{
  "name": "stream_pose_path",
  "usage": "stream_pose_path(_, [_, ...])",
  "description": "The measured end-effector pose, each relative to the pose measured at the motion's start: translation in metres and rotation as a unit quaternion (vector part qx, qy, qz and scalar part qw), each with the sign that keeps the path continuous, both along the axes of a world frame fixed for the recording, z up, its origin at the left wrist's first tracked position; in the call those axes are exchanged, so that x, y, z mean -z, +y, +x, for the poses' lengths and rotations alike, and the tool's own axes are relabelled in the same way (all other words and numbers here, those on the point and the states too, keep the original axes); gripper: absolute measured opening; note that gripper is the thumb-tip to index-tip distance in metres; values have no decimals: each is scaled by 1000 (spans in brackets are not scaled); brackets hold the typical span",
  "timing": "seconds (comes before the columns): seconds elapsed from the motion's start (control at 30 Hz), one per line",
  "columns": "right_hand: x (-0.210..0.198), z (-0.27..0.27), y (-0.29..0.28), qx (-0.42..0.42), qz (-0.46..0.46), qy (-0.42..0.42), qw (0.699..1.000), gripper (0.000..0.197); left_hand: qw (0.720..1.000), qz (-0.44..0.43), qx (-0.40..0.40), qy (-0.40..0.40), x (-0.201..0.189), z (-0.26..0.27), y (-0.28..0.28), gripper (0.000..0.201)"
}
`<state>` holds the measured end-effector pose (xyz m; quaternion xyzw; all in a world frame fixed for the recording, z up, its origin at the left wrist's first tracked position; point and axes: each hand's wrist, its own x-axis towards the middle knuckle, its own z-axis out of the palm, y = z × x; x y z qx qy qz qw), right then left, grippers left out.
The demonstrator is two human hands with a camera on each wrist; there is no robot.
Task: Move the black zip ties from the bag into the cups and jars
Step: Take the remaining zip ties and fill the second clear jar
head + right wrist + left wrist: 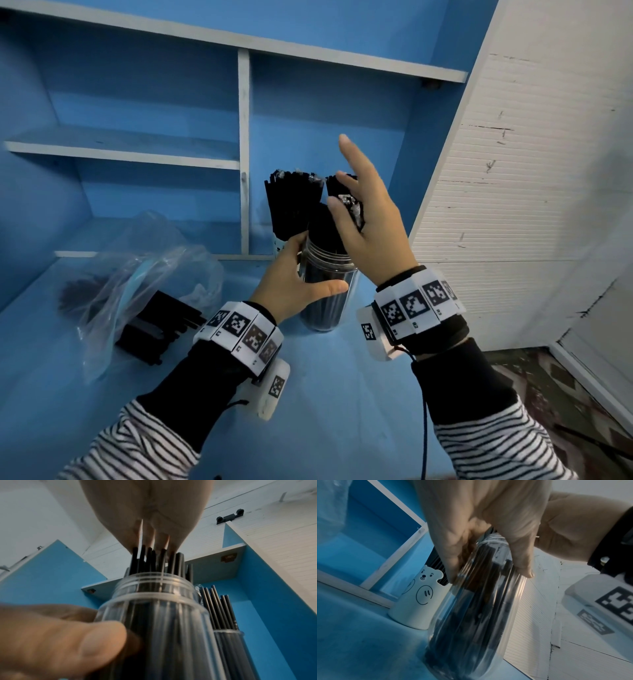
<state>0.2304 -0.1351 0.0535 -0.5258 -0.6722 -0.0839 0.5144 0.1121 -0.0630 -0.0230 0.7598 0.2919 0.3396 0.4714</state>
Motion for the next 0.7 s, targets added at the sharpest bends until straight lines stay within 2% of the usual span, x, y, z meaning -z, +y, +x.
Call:
stream_pose_path(0.13, [10,6,4,86,-80,-103,988,33,999,-2,23,-24,0,1,-2,84])
stream_pose_path(0.27, [11,5,3,107,-110,-111,982,38,997,11,71,-23,3,-1,1,96])
stream_pose_path(0.33, [7,3,3,107,-116,-104,982,42,997,14,72,23,7,-8,3,112])
stream_pose_path(0.4, [3,-2,1,113,-114,-111,981,44,997,6,54,58,11,-21,2,117])
stream_pose_path(0.47, [0,-11,-1,116,-78,-122,983,41,998,-6,13,55,7,-40,-3,105])
stream_pose_path(0.6, [0,-43,-5,66,-4,-71,995,25,993,89,-77,31,-11,-91,-7,44])
stream_pose_path(0.7, [15,-65,0,-26,-74,-26,997,17,969,196,-143,43,-25,-130,1,30])
